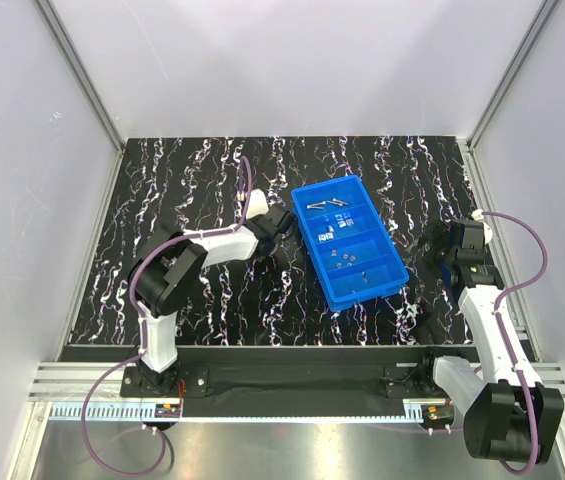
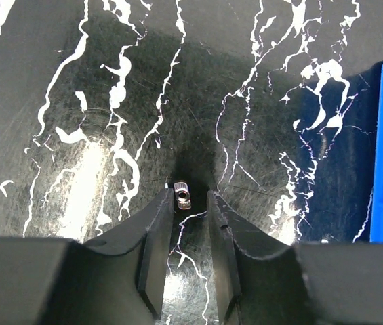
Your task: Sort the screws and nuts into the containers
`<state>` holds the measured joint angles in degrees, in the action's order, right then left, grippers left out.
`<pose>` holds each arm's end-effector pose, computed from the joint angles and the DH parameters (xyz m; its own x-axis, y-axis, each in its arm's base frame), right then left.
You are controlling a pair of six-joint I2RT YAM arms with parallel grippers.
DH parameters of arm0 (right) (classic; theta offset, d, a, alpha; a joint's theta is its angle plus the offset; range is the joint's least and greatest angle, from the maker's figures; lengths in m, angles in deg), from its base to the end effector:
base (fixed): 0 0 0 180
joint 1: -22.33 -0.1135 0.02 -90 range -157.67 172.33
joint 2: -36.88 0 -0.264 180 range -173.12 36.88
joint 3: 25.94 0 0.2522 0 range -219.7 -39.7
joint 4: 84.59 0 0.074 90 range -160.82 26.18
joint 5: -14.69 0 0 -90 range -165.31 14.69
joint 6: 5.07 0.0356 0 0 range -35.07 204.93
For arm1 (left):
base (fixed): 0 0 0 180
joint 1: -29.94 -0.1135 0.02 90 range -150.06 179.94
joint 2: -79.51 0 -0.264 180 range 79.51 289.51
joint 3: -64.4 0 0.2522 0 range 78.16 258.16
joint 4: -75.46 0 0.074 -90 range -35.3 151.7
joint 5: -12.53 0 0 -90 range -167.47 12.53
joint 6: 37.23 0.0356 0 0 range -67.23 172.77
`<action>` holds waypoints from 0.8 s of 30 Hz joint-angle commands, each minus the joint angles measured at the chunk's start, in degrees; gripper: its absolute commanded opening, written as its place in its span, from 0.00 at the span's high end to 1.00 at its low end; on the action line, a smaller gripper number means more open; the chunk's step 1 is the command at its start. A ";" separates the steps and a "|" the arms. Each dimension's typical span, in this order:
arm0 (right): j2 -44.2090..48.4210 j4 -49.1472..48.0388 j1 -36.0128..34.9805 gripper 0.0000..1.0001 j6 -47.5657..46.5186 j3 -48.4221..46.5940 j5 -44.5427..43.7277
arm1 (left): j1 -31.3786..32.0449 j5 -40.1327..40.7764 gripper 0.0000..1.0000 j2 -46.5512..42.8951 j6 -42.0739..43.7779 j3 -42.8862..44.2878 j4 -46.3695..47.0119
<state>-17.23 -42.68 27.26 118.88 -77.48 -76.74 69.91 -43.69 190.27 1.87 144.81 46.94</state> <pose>0.1946 -0.0177 0.2393 -0.5212 0.6053 -0.6016 0.4758 0.7913 0.3840 0.3076 -0.2320 0.1443 -0.6571 -0.2908 -0.6954 -0.3113 0.9449 -0.1010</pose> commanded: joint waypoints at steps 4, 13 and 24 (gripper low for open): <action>1.72 -0.63 -0.18 0.00 -0.03 -0.10 -1.03 | -0.33 -1.70 0.77 2.80 -0.44 -1.35 -4.48; 1.72 -0.63 -0.18 0.00 0.06 -0.10 -0.94 | -0.33 -6.97 1.00 -1.06 3.69 -4.68 2.35; 2.43 0.25 -0.18 0.00 -0.12 -0.45 -2.44 | 9.05 -22.59 0.99 -22.51 23.64 -5.57 16.15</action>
<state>-15.96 -42.29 27.26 118.86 -77.48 -77.53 74.02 -57.94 173.19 17.92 136.94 54.24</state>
